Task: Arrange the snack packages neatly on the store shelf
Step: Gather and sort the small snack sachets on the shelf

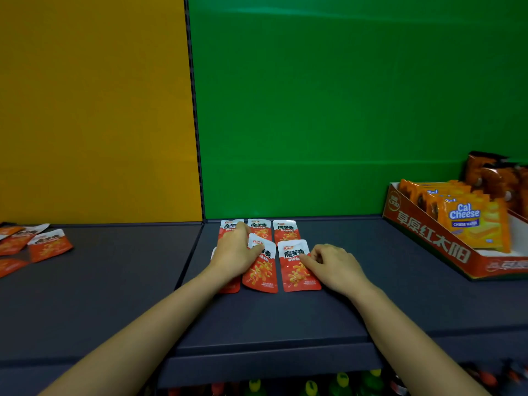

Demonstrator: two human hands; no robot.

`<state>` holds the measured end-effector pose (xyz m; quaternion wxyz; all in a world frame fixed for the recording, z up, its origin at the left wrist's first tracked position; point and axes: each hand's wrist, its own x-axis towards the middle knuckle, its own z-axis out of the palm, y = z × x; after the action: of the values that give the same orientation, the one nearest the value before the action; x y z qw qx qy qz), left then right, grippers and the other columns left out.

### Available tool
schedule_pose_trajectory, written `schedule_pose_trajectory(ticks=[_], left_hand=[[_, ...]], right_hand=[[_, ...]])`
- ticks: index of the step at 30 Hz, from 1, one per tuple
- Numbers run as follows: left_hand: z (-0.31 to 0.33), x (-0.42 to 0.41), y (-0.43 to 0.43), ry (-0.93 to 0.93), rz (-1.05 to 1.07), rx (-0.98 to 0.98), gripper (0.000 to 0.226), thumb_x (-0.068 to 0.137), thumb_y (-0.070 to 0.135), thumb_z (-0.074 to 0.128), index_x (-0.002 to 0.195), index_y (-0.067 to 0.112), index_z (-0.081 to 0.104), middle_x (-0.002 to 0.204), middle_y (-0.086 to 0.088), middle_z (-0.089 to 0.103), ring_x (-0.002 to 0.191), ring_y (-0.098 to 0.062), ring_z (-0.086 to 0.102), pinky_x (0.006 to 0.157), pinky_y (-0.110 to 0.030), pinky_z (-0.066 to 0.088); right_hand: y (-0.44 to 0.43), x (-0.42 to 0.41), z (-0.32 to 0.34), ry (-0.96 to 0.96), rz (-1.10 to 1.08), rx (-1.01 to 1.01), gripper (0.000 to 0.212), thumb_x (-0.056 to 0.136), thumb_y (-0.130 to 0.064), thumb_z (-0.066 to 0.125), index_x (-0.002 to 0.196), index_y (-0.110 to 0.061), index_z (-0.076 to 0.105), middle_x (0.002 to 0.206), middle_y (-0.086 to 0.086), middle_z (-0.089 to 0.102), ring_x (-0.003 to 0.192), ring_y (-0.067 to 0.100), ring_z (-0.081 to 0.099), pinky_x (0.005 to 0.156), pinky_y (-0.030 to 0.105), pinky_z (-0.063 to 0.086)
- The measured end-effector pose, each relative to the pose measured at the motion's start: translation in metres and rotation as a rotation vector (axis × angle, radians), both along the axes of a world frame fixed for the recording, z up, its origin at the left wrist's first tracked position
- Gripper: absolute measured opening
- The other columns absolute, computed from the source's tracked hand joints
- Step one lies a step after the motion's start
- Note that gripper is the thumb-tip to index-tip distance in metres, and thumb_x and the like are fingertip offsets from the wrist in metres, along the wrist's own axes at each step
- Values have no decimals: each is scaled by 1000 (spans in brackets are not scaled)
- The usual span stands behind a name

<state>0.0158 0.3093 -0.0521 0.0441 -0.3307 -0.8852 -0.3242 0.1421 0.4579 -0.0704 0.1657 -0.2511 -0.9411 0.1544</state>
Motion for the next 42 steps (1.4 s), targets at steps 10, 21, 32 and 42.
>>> schedule_pose_trajectory(ticks=[10, 21, 32, 42], left_hand=[[-9, 4, 3, 407, 91, -271, 36, 95, 38, 44, 114, 8, 44, 107, -11, 62, 97, -27, 59, 68, -31, 38], [4, -9, -48, 590, 134, -145, 28, 95, 33, 43, 111, 14, 55, 108, -3, 63, 104, -23, 54, 85, -32, 37], [-2, -31, -201, 458, 329, -191, 25, 95, 32, 46, 106, 15, 59, 109, -4, 64, 104, -24, 56, 82, -34, 41], [-8, -63, -369, 375, 480, -250, 25, 94, 35, 45, 104, 16, 58, 110, -4, 63, 105, -24, 56, 80, -33, 42]], right_hand=[[-4, 2, 3, -38, 7, 64, 36, 94, -48, 39, 81, -17, 50, 95, -1, 54, 94, 21, 57, 80, 31, 39], [-25, -14, 25, 231, 210, 108, 14, 93, -34, 46, 86, -23, 50, 91, -9, 53, 87, 14, 53, 73, 28, 36], [-150, -93, 41, 106, 592, 172, 26, 92, -31, 51, 116, -23, 60, 116, -5, 64, 109, 18, 57, 90, 33, 46], [-289, -163, 38, -3, 594, 98, 25, 92, -37, 50, 113, -29, 61, 116, -6, 64, 109, 18, 57, 90, 35, 48]])
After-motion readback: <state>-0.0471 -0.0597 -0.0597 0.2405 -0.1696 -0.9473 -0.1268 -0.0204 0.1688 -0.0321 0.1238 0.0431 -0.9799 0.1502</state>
